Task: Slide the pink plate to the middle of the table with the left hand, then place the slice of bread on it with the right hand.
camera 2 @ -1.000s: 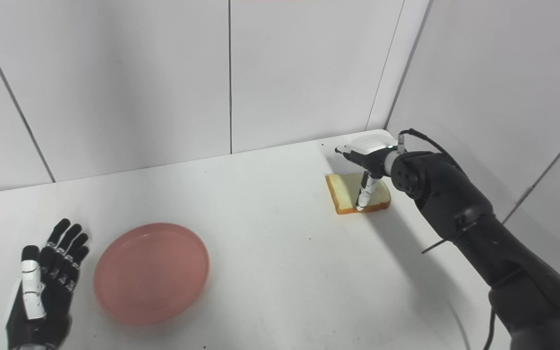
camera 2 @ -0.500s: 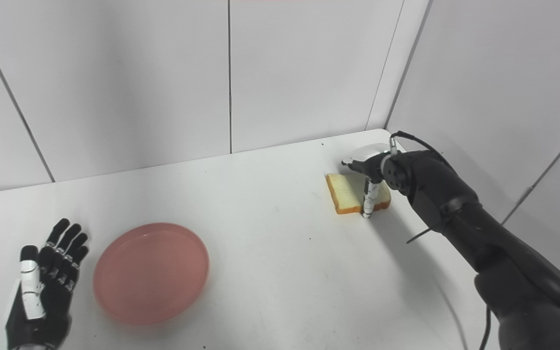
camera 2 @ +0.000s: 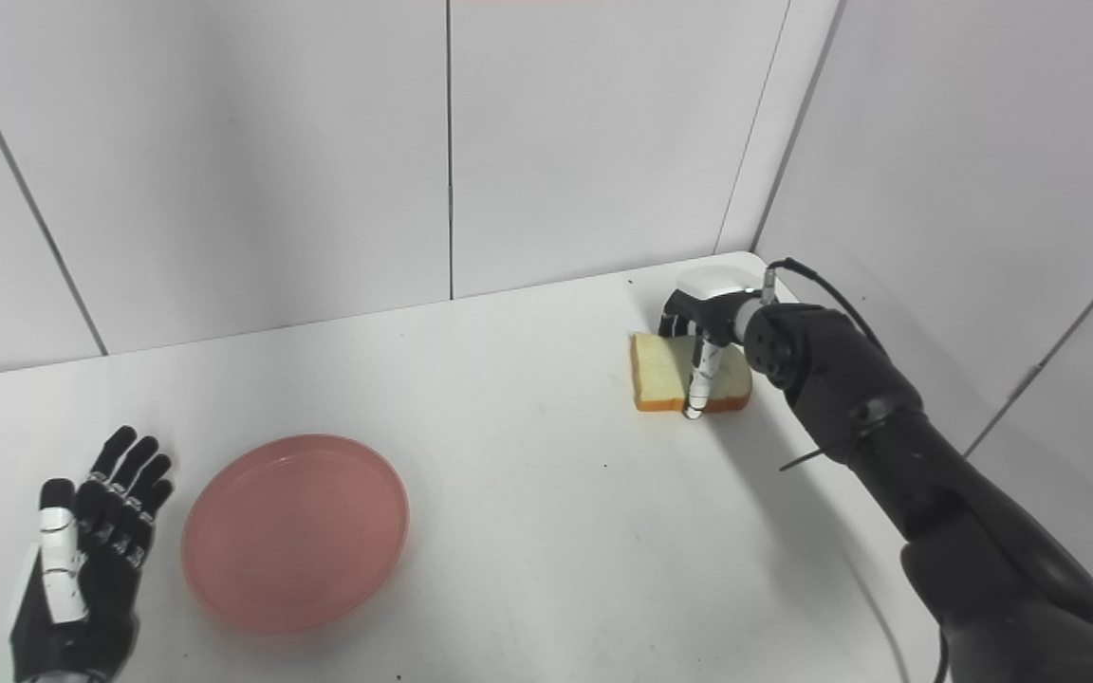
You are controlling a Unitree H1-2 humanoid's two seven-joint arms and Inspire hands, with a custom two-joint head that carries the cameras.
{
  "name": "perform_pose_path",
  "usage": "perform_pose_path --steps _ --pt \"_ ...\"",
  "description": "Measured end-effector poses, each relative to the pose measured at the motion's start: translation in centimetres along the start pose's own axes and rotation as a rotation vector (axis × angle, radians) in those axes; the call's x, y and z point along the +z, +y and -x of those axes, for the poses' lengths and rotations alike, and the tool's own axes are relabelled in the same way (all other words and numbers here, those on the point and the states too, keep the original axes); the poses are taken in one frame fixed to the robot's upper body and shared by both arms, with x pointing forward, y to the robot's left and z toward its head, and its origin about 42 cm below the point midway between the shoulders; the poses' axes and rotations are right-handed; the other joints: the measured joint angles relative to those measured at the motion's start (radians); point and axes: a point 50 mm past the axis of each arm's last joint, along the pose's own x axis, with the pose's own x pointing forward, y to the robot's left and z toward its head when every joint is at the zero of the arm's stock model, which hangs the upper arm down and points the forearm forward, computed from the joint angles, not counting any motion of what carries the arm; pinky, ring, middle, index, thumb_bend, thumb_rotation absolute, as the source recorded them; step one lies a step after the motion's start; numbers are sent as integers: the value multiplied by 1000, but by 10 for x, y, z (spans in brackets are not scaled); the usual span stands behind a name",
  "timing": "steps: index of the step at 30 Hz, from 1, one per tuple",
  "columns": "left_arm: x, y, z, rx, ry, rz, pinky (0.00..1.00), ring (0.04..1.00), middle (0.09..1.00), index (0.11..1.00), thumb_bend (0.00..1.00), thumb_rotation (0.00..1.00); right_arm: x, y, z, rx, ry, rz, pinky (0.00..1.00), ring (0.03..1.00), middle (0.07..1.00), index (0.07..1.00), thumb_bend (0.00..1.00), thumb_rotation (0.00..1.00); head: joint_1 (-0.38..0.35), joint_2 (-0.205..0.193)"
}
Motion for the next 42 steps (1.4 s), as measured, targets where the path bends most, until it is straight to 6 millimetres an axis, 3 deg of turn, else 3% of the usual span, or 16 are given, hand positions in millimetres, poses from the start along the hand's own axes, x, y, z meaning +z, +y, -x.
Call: perform_pose_path --steps 3,6,9,19,23,32,42 --pt "0 0 0 0 -1 0 961 928 919 879 737 995 2 -1 0 -17 -30 7 348 424 454 508 528 1 0 -2" --pt "0 0 0 -2 -2 -1 961 930 921 883 735 998 7 -5 2 -34 -58 2 396 470 490 486 530 0 5 -2" --pt "0 -2 0 -4 -2 0 976 940 930 891 726 997 12 -13 6 -62 -89 3 380 459 480 495 531 1 15 -2" --pt "-1 -6 -1 -16 1 2 992 951 936 896 707 1000 46 -51 42 -236 -254 14 351 424 469 500 530 0 64 -3" --pt "-3 -10 -1 -27 5 1 996 957 938 902 706 1000 73 -62 55 -285 -334 31 374 446 477 496 530 0 77 -6" --pt "-6 -22 -2 -33 -8 2 989 952 937 904 669 1000 151 -60 68 -316 -558 -35 373 437 483 488 531 0 163 -11" --pt "-8 -32 -8 -24 -45 -2 991 949 941 909 687 1000 226 -49 81 -315 -762 -111 315 390 459 504 529 0 333 -9"
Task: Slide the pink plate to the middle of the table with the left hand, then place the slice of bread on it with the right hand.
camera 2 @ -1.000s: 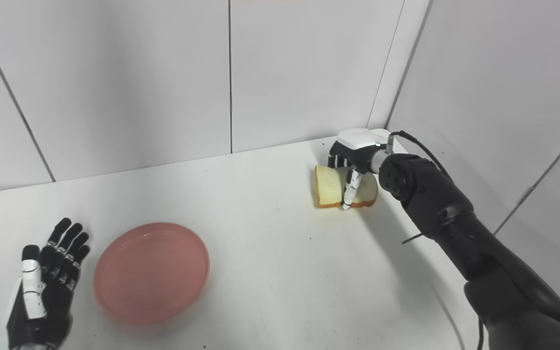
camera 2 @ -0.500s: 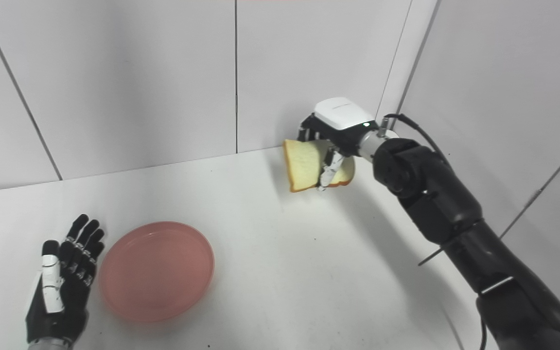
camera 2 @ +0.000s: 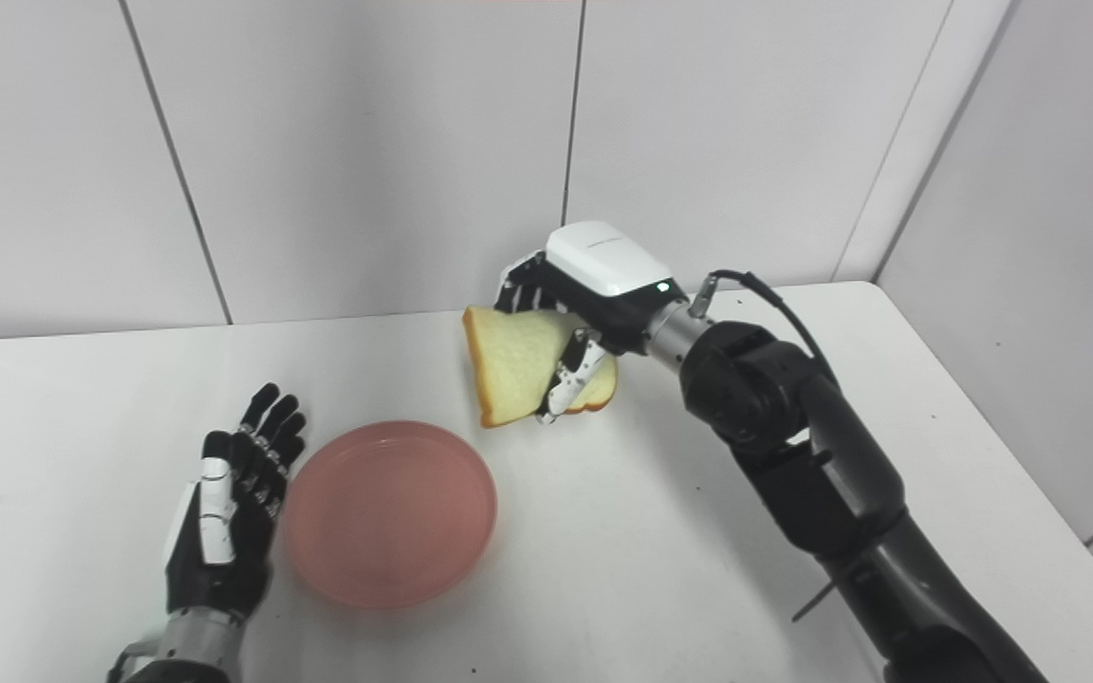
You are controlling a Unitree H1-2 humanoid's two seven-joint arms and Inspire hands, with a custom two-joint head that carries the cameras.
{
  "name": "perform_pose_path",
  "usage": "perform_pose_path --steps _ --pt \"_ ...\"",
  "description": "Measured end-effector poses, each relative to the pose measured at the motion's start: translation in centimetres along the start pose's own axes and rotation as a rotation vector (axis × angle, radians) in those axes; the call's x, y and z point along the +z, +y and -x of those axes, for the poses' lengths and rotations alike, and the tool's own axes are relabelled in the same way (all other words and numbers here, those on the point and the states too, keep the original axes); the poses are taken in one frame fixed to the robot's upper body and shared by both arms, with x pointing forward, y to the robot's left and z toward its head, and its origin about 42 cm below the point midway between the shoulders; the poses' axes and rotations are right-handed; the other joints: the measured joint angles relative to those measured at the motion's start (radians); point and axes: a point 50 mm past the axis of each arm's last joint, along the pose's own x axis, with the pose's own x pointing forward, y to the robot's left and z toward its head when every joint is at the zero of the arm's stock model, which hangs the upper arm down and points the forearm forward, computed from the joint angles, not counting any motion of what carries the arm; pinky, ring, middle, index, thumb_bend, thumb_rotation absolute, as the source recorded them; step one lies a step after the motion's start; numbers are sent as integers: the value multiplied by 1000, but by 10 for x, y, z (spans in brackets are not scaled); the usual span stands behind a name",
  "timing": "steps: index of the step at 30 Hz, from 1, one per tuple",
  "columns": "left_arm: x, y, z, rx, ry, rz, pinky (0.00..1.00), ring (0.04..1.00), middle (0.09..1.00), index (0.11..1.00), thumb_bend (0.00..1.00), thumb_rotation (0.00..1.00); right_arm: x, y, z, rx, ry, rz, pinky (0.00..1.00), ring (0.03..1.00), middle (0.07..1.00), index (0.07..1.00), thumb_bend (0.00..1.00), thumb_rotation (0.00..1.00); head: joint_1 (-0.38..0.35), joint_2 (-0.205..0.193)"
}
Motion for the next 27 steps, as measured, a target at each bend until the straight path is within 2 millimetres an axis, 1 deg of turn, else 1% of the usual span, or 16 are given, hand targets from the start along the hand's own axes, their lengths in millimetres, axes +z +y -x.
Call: perform_pose_path --steps 1,3,5,7,9,11,12,14,17,21,24,27 --pt "0 -1 -1 0 -2 0 990 949 940 910 686 1000 8 3 -4 -4 -21 -15 318 391 459 504 529 0 32 -2" --pt "-1 -6 -1 -2 -4 -9 996 952 944 914 683 1000 23 10 -11 -2 -66 -48 320 391 456 505 529 0 33 -2" --pt "-2 -9 -2 0 -6 -14 999 958 951 920 679 1000 34 14 -15 6 -103 -76 307 382 449 505 528 0 95 0" --pt "-2 -10 -2 6 -16 -25 997 961 956 925 679 1000 49 13 -15 8 -145 -69 297 373 443 506 528 0 99 2" --pt "-3 -10 -4 13 -17 -32 986 959 949 922 699 1000 63 14 -14 9 -186 -64 311 382 450 504 529 0 150 -3" --pt "-4 -12 -8 20 -19 -48 983 958 945 922 708 1000 74 18 -14 19 -217 -68 323 388 454 502 530 0 154 -2" --pt "-5 -13 -10 21 -21 -53 978 953 940 921 709 1000 78 22 -15 30 -225 -76 337 398 460 499 530 0 175 -3" --pt "-6 -18 -12 23 -34 -59 962 944 934 918 709 1000 81 31 -15 67 -233 -82 353 414 469 494 531 0 189 -6" --pt "-6 -24 -15 20 -60 -76 933 930 929 910 699 1000 81 45 -19 112 -229 -90 335 402 468 495 531 0 207 -5" --pt "-7 -27 -19 21 -80 -79 924 926 923 901 680 1000 83 60 -22 159 -232 -67 304 375 461 496 530 0 223 -2" --pt "-8 -29 -21 26 -84 -82 938 930 922 903 690 1000 83 69 -25 185 -231 -60 290 369 468 491 530 0 229 2" --pt "-8 -31 -23 35 -86 -78 973 943 931 910 697 1000 79 78 -27 215 -226 -41 291 370 465 493 530 0 238 0"
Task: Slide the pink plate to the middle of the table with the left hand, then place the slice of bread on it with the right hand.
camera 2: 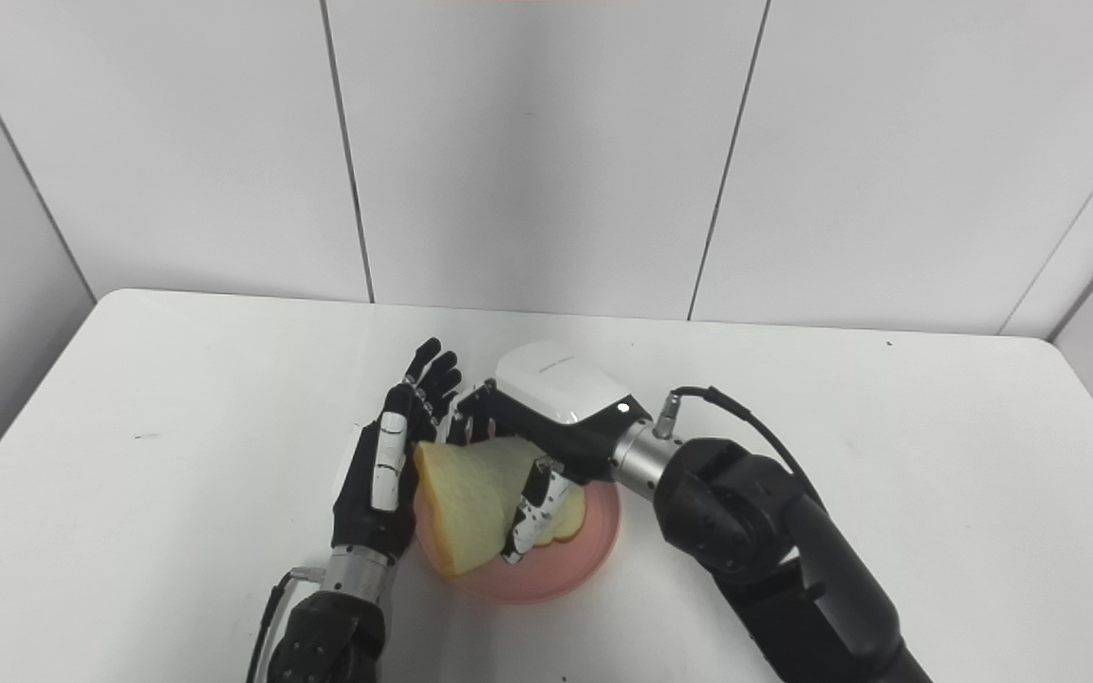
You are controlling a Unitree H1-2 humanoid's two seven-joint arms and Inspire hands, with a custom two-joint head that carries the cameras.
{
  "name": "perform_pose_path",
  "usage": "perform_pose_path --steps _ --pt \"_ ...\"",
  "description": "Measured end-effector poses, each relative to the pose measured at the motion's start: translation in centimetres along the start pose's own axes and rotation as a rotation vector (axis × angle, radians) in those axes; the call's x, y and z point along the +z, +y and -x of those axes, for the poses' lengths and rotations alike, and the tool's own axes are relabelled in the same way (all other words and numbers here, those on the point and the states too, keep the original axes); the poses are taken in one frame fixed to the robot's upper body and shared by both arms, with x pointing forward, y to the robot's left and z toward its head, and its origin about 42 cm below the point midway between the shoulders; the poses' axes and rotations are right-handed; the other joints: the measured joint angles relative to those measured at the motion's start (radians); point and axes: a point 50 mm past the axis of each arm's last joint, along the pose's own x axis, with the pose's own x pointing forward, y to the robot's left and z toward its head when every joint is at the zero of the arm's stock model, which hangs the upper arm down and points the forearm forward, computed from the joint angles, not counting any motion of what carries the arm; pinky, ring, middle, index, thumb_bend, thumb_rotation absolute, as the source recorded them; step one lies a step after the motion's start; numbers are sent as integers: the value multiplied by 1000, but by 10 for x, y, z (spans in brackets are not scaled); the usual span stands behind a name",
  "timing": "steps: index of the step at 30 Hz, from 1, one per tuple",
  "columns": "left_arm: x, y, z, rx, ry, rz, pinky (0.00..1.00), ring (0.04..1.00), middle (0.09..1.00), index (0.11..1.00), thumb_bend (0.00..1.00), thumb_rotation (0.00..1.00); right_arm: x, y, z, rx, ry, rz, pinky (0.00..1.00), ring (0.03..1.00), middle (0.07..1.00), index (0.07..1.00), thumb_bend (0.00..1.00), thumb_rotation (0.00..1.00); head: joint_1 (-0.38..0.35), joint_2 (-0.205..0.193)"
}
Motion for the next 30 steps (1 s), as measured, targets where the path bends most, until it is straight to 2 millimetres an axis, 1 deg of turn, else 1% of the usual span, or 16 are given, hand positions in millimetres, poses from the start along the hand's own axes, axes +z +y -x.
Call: perform_pose_path --steps 3,6,10,17,19,21,25,26,27,28,29,30 --pt "2 0 0 16 -2 6 985 944 930 911 709 1000 -6 7 -2 27 26 10 281 368 462 496 529 0 0 2" --pt "3 0 1 31 1 11 981 943 929 912 699 1000 -13 13 -4 54 57 21 272 363 459 498 529 0 3 0" --pt "2 -1 1 39 4 6 976 939 924 907 690 1000 -20 21 -7 91 91 33 289 384 472 493 529 0 3 2" --pt "1 -3 1 35 8 -15 975 935 924 906 689 1000 -28 24 -12 119 129 65 300 408 492 483 529 0 0 3" --pt "1 -3 1 36 8 -24 969 933 922 909 679 1000 -30 24 -13 122 137 68 333 434 492 486 529 0 0 3" --pt "1 -3 1 36 9 -28 968 933 922 910 679 1000 -33 26 -14 127 146 65 342 441 490 488 529 0 -5 3" --pt "0 -4 0 35 9 -28 970 932 921 911 683 1000 -34 26 -15 99 143 72 397 503 481 509 527 8 -5 3" --pt "0 -4 0 35 9 -27 971 930 920 910 685 1000 -34 26 -15 93 136 78 431 542 513 509 525 39 -9 5" --pt "0 -4 0 35 10 -27 970 928 920 911 688 1000 -33 25 -15 87 129 87 473 585 608 501 521 119 -9 5" --pt "1 -4 0 35 9 -27 970 928 920 911 688 1000 -33 25 -15 81 122 96 479 591 618 500 521 128 -9 5" --pt "1 -4 0 35 9 -27 970 929 922 912 690 1000 -33 25 -15 74 119 101 512 617 654 608 630 224 -12 6" --pt "1 -4 0 35 10 -27 969 930 923 913 692 1000 -33 24 -15 70 118 105 543 638 686 682 700 306 -15 5"
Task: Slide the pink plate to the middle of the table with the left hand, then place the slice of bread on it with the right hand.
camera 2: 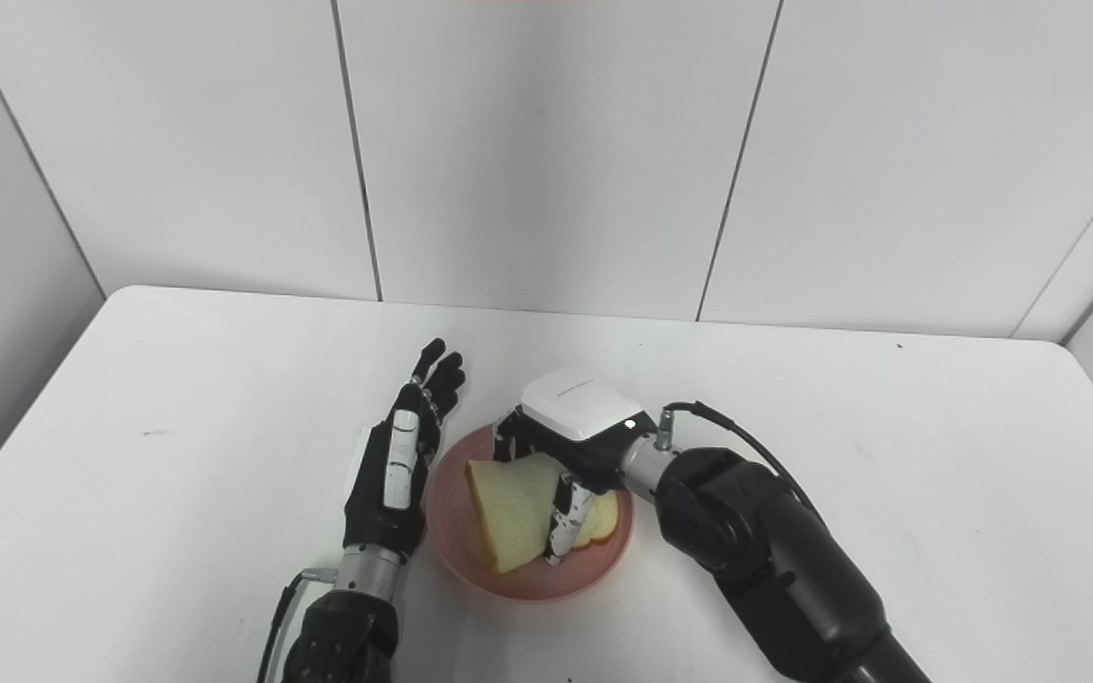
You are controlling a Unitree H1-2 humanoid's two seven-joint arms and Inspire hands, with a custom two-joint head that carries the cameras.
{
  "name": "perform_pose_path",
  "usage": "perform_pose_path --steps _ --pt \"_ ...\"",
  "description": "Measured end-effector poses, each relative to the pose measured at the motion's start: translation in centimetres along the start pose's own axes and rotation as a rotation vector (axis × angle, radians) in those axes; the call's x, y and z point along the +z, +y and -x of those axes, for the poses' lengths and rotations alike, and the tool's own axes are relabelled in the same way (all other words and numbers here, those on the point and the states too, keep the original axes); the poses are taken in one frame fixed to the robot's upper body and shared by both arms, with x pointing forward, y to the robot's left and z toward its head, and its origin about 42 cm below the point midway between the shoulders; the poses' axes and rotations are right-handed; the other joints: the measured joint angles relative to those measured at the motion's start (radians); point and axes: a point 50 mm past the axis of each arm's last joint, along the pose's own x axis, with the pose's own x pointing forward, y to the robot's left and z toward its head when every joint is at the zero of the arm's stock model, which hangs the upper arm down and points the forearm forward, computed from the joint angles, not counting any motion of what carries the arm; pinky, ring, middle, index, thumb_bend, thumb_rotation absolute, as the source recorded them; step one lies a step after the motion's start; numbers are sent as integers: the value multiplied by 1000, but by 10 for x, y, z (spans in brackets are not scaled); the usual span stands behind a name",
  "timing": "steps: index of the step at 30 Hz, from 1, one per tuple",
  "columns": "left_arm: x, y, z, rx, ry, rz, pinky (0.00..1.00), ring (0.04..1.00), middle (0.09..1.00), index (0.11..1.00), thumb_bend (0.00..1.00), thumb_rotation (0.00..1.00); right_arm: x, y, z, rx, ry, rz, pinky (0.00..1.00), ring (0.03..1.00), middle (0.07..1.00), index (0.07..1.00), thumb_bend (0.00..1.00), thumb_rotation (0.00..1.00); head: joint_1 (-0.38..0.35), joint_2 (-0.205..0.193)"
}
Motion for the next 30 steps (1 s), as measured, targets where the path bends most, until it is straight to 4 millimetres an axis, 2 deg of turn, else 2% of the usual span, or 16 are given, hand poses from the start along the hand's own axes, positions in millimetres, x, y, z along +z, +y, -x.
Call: perform_pose_path --steps 5,15,22,30 --pt "0 0 0 0 0 0 973 930 923 910 703 1000 -5 -1 4 -1 3 26 613 699 753 759 783 410 -5 -2" --pt "0 -1 0 -2 0 0 984 938 923 914 696 1000 -8 -8 12 -16 10 60 655 733 794 784 812 407 -6 2" --pt "0 -1 0 -3 3 -1 990 944 929 918 690 1000 -6 -13 22 10 -2 69 753 829 857 847 832 443 -11 3" --pt "0 -1 0 -6 13 0 1000 951 934 921 693 1000 -8 -14 37 37 -12 31 835 884 890 886 855 401 -14 5"
